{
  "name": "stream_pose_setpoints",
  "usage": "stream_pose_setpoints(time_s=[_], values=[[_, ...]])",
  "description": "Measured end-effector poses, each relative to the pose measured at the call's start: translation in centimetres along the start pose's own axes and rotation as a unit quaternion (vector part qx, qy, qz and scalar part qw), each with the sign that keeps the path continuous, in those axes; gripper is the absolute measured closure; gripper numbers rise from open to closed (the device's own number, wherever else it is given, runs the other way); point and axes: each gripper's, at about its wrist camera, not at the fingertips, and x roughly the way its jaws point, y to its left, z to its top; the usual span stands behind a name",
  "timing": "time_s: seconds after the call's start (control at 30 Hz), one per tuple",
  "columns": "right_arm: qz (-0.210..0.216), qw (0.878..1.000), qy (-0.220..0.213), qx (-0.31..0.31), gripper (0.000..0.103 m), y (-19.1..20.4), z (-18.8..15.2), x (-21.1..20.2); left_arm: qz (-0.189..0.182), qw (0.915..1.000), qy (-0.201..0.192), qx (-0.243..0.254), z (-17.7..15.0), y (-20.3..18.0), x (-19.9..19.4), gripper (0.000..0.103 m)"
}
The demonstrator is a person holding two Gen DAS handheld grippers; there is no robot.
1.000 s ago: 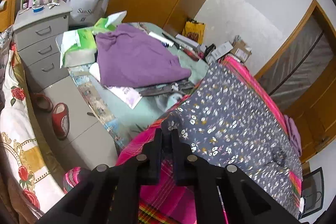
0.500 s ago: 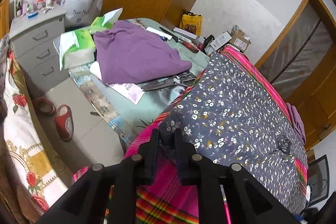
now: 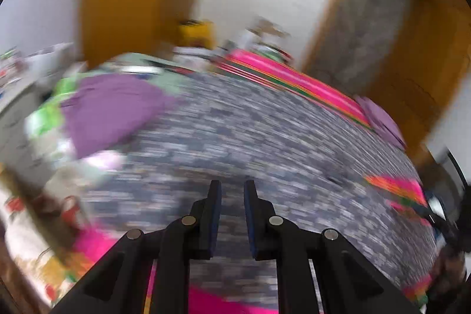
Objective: Fold clothes
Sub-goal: 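Release the edge and swing the left gripper back over the garment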
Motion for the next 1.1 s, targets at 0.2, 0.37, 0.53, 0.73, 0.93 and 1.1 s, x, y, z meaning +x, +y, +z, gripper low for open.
stream_pose_setpoints(time_s=[0.2, 0.37, 0.53, 0.73, 0.93, 1.1], values=[[-0.006, 0.997, 0.038, -0.074, 0.066, 1.9, 0.1, 2.2, -0.081, 0.9909, 0.066, 0.085, -1.5, -8.9, 5.1, 0.088], [0.04, 0.99, 0.06, -0.124, 0.074, 4.7, 1.1, 5.5, -0.092, 0.9878, 0.086, 0.092, -1.9, -11.1, 7.1, 0.088], [0.096, 0.978, 0.1, -0.158, 0.083, 8.9, 1.7, 9.8, -0.069, 0.9938, 0.076, 0.044, -1.8, -8.5, 6.8, 0.088], [0.052, 0.984, 0.117, -0.124, 0.089, 7.5, 2.7, 14.1, -0.044, 0.996, 0.075, 0.021, -1.7, -5.5, 6.3, 0.088], [0.04, 0.993, 0.092, -0.063, 0.087, 4.3, 3.2, 12.0, -0.041, 0.996, 0.072, 0.034, -0.1, -5.5, 6.4, 0.088], [0.018, 0.996, 0.063, -0.055, 0.084, 3.1, 4.0, 10.2, -0.062, 0.993, 0.075, 0.066, 1.8, -8.5, 8.2, 0.087]])
